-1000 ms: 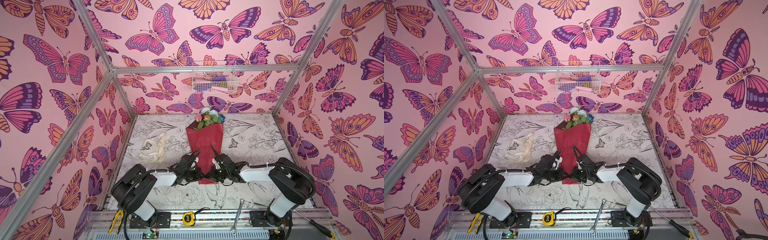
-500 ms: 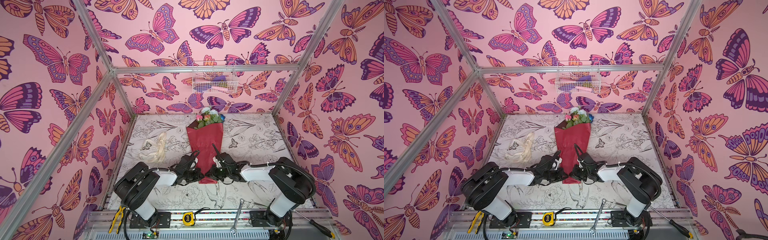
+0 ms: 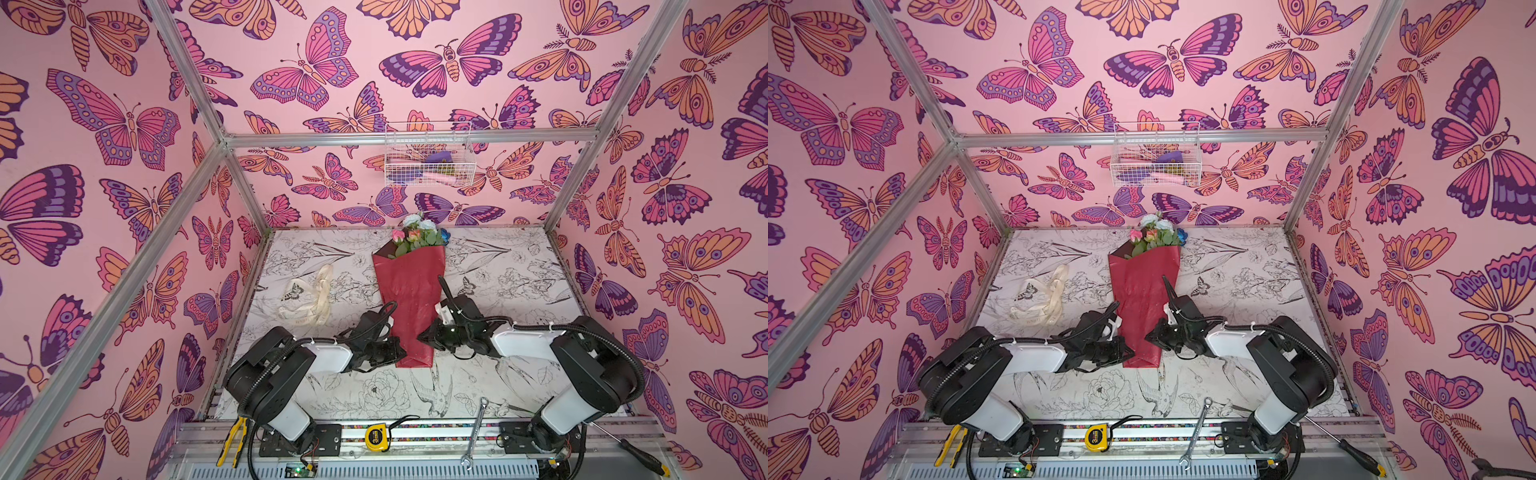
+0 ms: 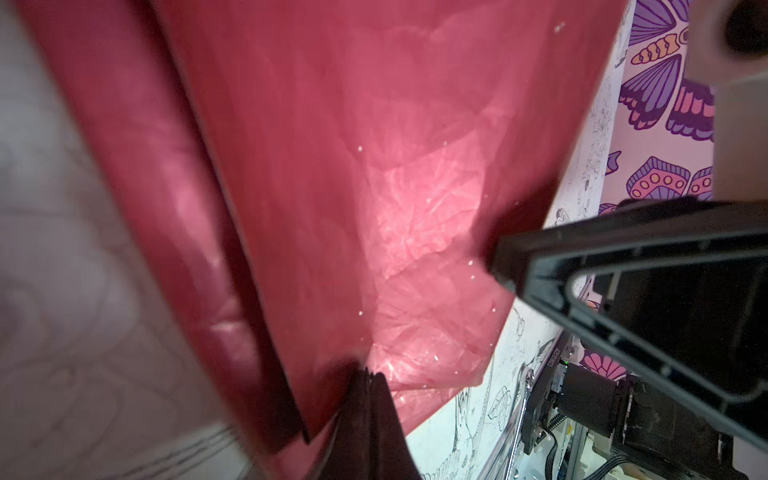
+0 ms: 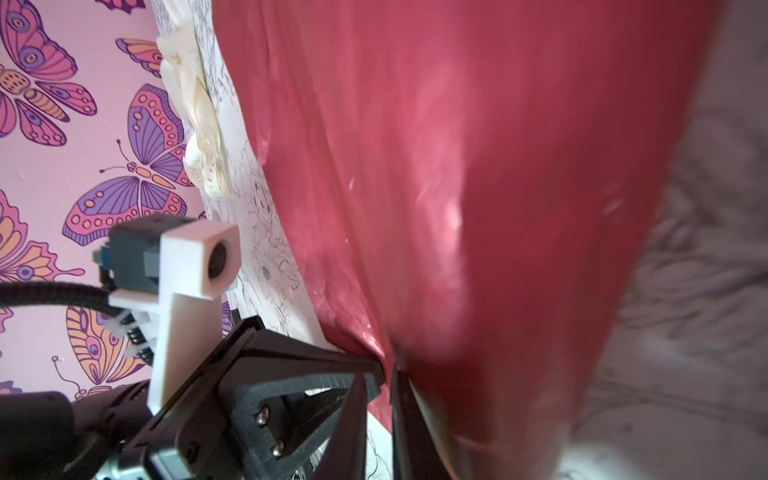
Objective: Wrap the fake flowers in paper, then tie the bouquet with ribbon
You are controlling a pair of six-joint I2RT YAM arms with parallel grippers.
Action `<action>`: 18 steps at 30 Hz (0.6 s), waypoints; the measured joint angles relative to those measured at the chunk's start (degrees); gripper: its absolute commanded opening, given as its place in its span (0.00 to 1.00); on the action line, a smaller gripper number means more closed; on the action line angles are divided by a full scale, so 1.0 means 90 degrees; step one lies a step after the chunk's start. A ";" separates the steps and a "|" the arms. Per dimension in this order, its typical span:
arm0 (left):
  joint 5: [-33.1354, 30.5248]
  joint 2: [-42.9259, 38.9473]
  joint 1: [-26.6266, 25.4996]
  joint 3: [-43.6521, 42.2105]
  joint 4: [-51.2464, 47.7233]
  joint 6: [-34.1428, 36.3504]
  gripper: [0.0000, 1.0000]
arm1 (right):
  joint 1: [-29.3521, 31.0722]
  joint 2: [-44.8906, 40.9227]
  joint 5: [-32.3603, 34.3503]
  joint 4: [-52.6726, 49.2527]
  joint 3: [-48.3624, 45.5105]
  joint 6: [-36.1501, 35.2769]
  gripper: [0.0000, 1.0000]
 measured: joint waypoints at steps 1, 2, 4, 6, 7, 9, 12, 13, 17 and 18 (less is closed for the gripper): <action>0.0000 0.0000 0.0000 0.0000 0.0000 0.0000 0.00 | -0.0073 0.0017 -0.0029 0.0012 0.0000 -0.0027 0.16; 0.0002 0.0000 0.0000 0.0000 0.0000 0.0000 0.00 | -0.0136 0.0044 -0.0051 0.0027 0.0000 -0.0051 0.16; 0.0002 0.0000 0.0000 0.0000 0.0000 0.0000 0.00 | -0.0253 0.0175 -0.0124 0.0121 0.0000 -0.0092 0.16; 0.0005 -0.0005 0.0000 0.0000 -0.0002 0.0000 0.00 | -0.0352 0.0410 -0.0238 0.0289 0.0010 -0.0119 0.16; 0.0005 -0.0007 0.0000 0.0000 -0.0010 0.0000 0.00 | -0.0389 0.0534 -0.0291 0.0384 0.0015 -0.0119 0.16; 0.0007 -0.0061 0.0000 0.0000 -0.0085 -0.0005 0.00 | -0.0427 0.0826 -0.0430 0.0624 0.0029 -0.0090 0.16; 0.0032 -0.0248 0.0000 0.0000 -0.0245 -0.0015 0.02 | -0.0457 0.1056 -0.0610 0.0981 0.0070 0.0000 0.15; 0.0046 -0.0340 0.0000 0.0002 -0.0277 -0.0017 0.04 | -0.0457 0.1105 -0.0644 0.1081 0.0073 0.0019 0.15; 0.0121 -0.0760 0.0000 0.0087 -0.0335 -0.0024 0.15 | -0.0459 0.1185 -0.0707 0.1280 0.0073 0.0104 0.15; 0.0121 -0.0818 0.0000 0.0146 -0.0338 -0.0022 0.17 | -0.0461 0.1185 -0.0704 0.1304 0.0073 0.0136 0.15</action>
